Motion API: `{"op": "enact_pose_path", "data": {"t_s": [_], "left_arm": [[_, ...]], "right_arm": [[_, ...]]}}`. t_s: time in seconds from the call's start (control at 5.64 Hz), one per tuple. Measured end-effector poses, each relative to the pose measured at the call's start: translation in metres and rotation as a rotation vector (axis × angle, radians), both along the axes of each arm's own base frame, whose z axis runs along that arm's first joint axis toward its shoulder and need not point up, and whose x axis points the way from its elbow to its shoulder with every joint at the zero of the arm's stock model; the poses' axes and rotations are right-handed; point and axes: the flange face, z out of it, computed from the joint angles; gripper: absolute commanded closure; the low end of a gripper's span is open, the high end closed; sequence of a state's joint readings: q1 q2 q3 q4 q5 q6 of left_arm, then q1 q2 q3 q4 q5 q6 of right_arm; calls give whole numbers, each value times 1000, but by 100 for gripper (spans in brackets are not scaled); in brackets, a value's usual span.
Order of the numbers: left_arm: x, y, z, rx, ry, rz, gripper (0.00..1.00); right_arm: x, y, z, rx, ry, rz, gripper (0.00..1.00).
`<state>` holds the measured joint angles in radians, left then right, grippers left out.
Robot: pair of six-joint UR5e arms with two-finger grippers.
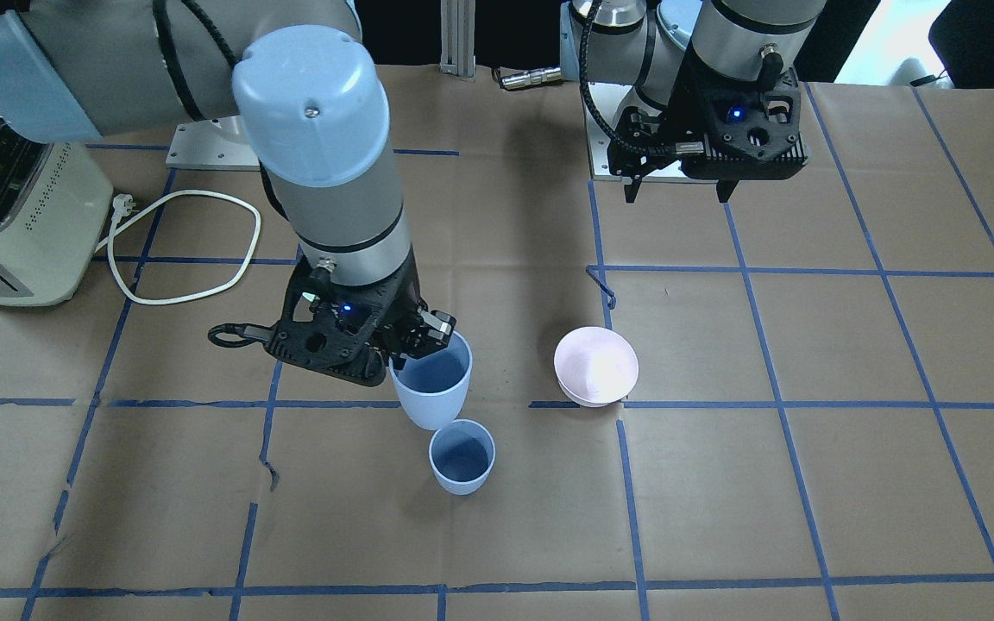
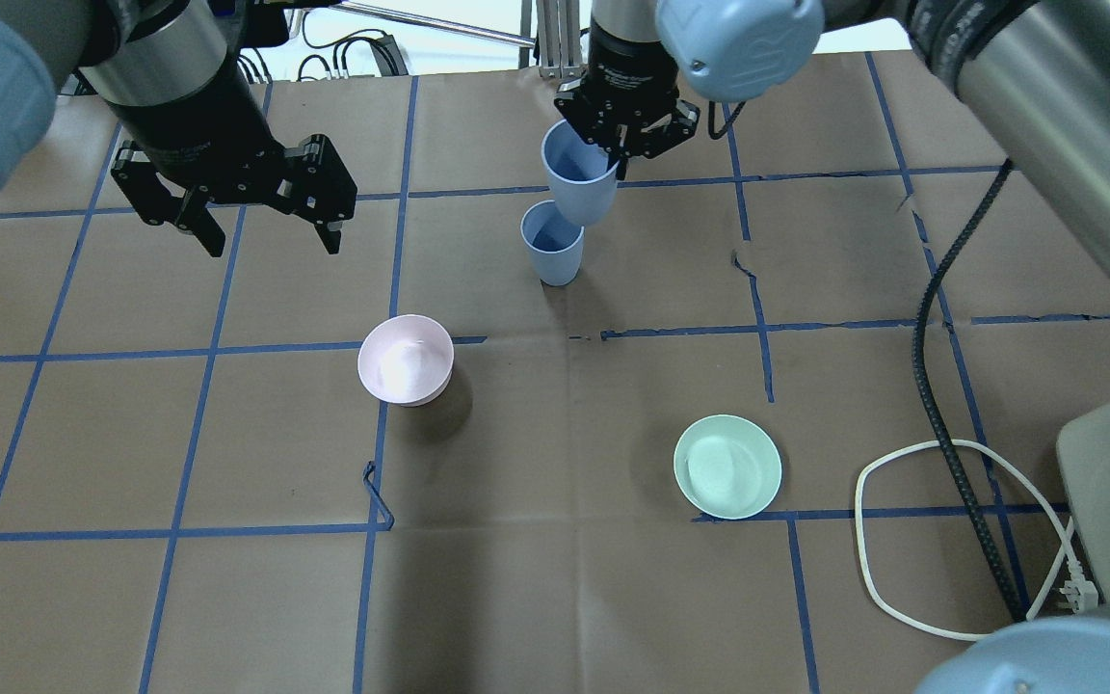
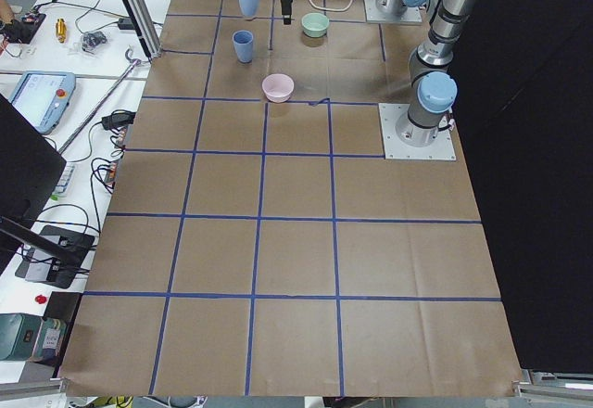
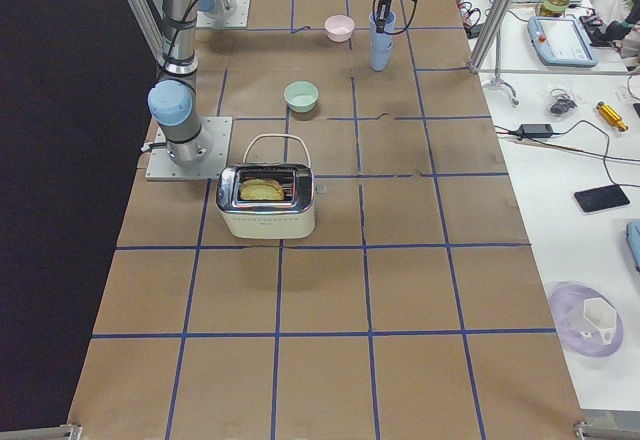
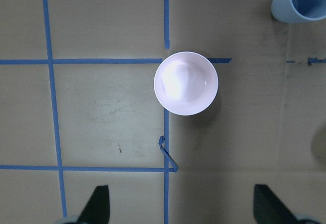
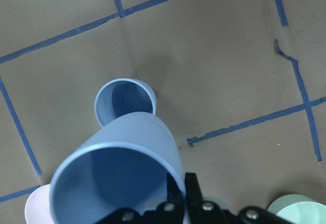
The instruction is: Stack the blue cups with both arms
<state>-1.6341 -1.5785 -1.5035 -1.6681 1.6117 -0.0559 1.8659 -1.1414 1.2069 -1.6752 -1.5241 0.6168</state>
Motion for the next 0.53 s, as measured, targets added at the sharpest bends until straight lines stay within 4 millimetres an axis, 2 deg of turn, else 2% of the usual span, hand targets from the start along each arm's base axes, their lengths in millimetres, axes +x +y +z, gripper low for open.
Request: {"op": "enact_pose_path", "data": {"t_s": [0.18,0.53], "left_arm": [[0,-4,-6,-32,1,-7,0],[-1,-5,-8,-73,7,5,0]], "right_arm": [[17,-7,-16,-1,2,-4,92],[27,-23,-48,-9,8,-1,92]]}}
